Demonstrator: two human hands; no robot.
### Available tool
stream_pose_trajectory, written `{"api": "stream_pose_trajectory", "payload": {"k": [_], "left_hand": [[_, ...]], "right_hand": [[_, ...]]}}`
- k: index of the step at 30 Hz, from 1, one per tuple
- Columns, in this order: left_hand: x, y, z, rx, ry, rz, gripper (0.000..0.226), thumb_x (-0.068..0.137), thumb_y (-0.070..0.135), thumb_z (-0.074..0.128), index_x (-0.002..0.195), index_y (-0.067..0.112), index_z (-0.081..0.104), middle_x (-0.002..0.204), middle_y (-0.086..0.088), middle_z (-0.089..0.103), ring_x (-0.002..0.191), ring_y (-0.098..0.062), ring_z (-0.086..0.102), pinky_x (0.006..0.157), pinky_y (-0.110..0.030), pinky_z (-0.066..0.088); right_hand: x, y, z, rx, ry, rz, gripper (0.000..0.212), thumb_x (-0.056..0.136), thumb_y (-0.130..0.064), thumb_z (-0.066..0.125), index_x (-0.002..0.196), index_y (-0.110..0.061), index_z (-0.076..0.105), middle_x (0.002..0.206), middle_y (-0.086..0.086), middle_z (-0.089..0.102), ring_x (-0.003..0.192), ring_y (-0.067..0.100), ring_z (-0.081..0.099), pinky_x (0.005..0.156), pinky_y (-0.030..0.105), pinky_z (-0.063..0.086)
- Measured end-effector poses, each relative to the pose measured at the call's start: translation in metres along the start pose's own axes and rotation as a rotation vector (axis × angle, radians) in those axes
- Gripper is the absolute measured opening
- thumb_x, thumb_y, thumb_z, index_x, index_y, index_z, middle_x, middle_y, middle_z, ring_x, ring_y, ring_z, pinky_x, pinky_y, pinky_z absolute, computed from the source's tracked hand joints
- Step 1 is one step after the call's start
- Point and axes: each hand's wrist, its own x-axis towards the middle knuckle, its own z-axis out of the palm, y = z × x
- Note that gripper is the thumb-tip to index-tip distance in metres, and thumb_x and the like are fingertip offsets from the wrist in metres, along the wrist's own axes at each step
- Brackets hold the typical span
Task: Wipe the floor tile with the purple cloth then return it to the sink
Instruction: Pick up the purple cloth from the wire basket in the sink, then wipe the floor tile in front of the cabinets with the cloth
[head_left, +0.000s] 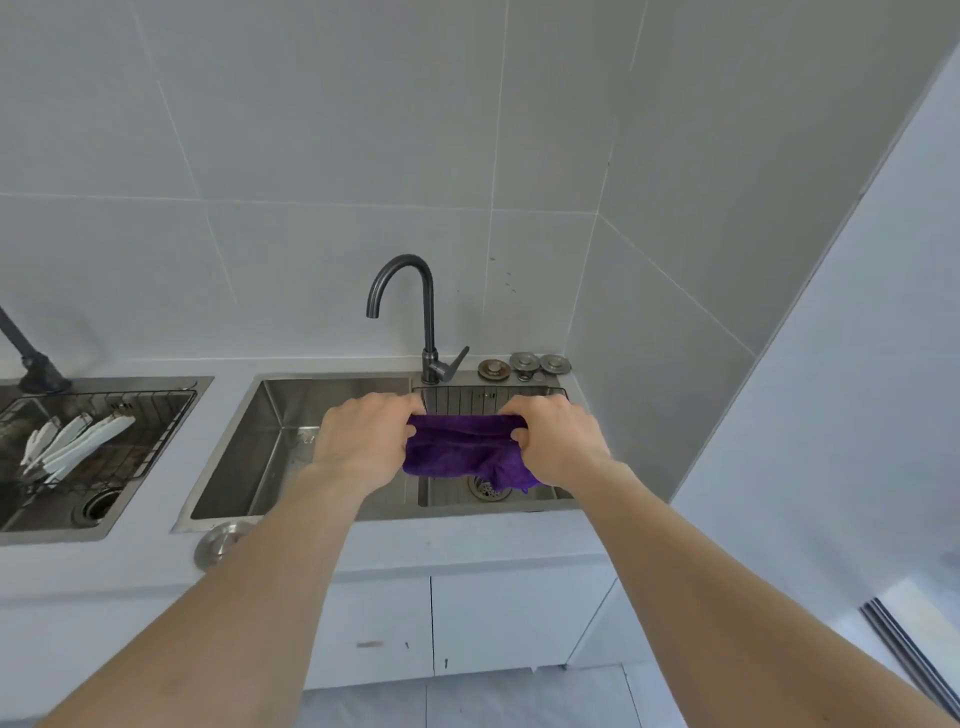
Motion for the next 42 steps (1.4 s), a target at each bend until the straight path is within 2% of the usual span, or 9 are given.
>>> {"api": "stream_pose_trajectory", "payload": {"k": [8, 12, 15, 20, 27, 36, 42], "left_hand": [[-0.054, 0.049, 0.040, 0.038, -0.074, -0.053, 0.017, 0.099, 0.023, 0.055, 0.105, 0.033, 0.066, 0.100, 0.001, 0.072, 0.096, -0.032, 0.066, 0.071, -0.037, 0.046], [-0.088, 0.061, 0.082, 0.001, -0.111, -0.065, 0.017, 0.099, 0.021, 0.054, 0.106, 0.031, 0.066, 0.090, 0.001, 0.065, 0.086, -0.029, 0.061, 0.066, -0.035, 0.039], [-0.108, 0.061, 0.116, -0.005, -0.157, -0.085, 0.021, 0.101, 0.021, 0.051, 0.109, 0.032, 0.066, 0.097, 0.001, 0.071, 0.079, -0.026, 0.054, 0.068, -0.033, 0.036], [-0.136, 0.053, 0.180, -0.025, -0.220, -0.061, 0.022, 0.101, 0.021, 0.050, 0.113, 0.031, 0.065, 0.101, 0.002, 0.071, 0.088, -0.030, 0.064, 0.067, -0.033, 0.037], [-0.166, 0.025, 0.277, -0.069, -0.292, -0.014, 0.020, 0.101, 0.022, 0.050, 0.113, 0.030, 0.065, 0.098, 0.003, 0.069, 0.085, -0.027, 0.064, 0.065, -0.032, 0.034], [-0.221, -0.028, 0.422, -0.121, -0.413, 0.014, 0.019, 0.101, 0.024, 0.051, 0.114, 0.031, 0.063, 0.096, 0.007, 0.068, 0.087, -0.024, 0.064, 0.063, -0.031, 0.036], [-0.277, -0.045, 0.517, -0.152, -0.471, 0.008, 0.020, 0.101, 0.024, 0.051, 0.114, 0.031, 0.064, 0.092, 0.007, 0.067, 0.084, -0.022, 0.062, 0.063, -0.032, 0.039]], "right_hand": [[-0.053, 0.052, 0.032, 0.055, -0.069, -0.016, 0.035, 0.096, -0.013, 0.050, 0.121, -0.032, 0.066, 0.114, 0.005, 0.069, 0.100, 0.033, 0.063, 0.076, 0.038, 0.048], [-0.080, 0.078, 0.075, 0.077, -0.139, -0.005, 0.034, 0.095, -0.014, 0.051, 0.119, -0.033, 0.065, 0.111, 0.004, 0.070, 0.100, 0.034, 0.062, 0.076, 0.039, 0.049], [-0.099, 0.090, 0.111, 0.087, -0.180, 0.008, 0.035, 0.095, -0.014, 0.050, 0.119, -0.034, 0.065, 0.111, 0.001, 0.070, 0.100, 0.033, 0.062, 0.076, 0.038, 0.048], [-0.123, 0.107, 0.169, 0.086, -0.235, 0.072, 0.035, 0.096, -0.013, 0.048, 0.121, -0.033, 0.065, 0.108, 0.002, 0.070, 0.095, 0.033, 0.061, 0.073, 0.034, 0.043], [-0.147, 0.119, 0.266, 0.057, -0.267, 0.132, 0.032, 0.098, -0.013, 0.047, 0.121, -0.027, 0.062, 0.110, -0.001, 0.069, 0.094, 0.030, 0.061, 0.071, 0.034, 0.041], [-0.188, 0.131, 0.427, 0.079, -0.276, 0.200, 0.033, 0.096, -0.008, 0.049, 0.121, -0.025, 0.062, 0.110, -0.001, 0.067, 0.095, 0.032, 0.059, 0.071, 0.036, 0.043], [-0.229, 0.148, 0.526, 0.096, -0.283, 0.223, 0.031, 0.095, -0.005, 0.052, 0.116, -0.024, 0.064, 0.103, -0.002, 0.068, 0.088, 0.030, 0.058, 0.070, 0.036, 0.041]]}}
